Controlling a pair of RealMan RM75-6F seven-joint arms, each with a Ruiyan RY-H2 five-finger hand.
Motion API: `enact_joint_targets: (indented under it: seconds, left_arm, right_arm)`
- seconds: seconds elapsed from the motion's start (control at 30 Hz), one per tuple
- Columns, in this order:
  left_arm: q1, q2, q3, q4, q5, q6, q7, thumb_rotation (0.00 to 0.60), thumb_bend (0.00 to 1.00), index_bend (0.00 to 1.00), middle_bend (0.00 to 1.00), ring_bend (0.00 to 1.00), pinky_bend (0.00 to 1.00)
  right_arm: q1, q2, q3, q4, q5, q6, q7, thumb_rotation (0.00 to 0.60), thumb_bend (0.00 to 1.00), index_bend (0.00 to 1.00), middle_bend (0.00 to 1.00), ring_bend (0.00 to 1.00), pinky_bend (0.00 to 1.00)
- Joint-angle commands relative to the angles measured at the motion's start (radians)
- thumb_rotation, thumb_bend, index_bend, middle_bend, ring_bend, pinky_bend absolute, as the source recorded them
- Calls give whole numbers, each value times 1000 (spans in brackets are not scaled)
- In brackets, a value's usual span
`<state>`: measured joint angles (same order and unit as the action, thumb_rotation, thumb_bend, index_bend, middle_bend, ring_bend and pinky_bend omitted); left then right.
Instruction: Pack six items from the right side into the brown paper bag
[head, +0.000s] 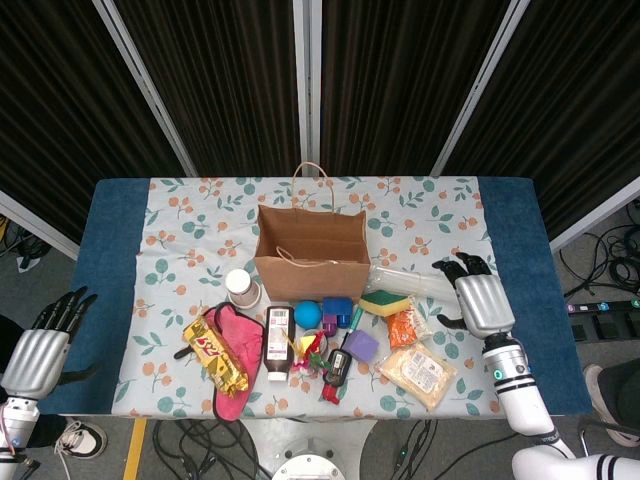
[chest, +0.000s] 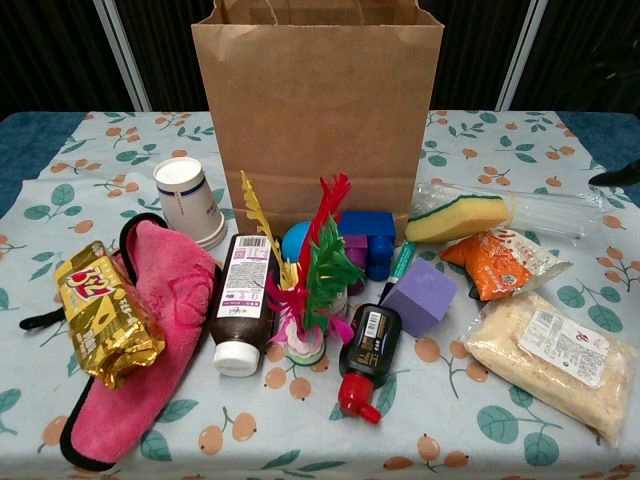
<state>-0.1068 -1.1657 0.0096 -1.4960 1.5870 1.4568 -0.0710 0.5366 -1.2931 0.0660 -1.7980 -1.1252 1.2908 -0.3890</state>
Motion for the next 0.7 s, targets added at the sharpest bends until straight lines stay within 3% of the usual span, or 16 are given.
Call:
enact_joint_targets:
  seconds: [0.03,0.33,0.53,0.7]
  left_arm:
    - [-5,-14,-8,17,8,12,10,600,2,100,130,34,154]
    - [-7,-32,-13,67,18,37,5,600,16,100,130,34,154]
    - [-5,-58,-4,108,32,48,4,600,15,100,130,34,154]
    - [-5,-64,-7,117,30,56,-9,600,15,100,130,34,154]
  right_arm:
    - [-2,-142,-17,175,-69,-85,109,600,0,274,297,144,163]
    - [23,-308,12,351,-137,-111,154,600,0,287,300,147,163]
    - [46,-373,40,422,-168,-120,151,600,0,350,316,164,164]
    - [47,-417,56,463,-157,-113,103,600,44,452,373,242,217]
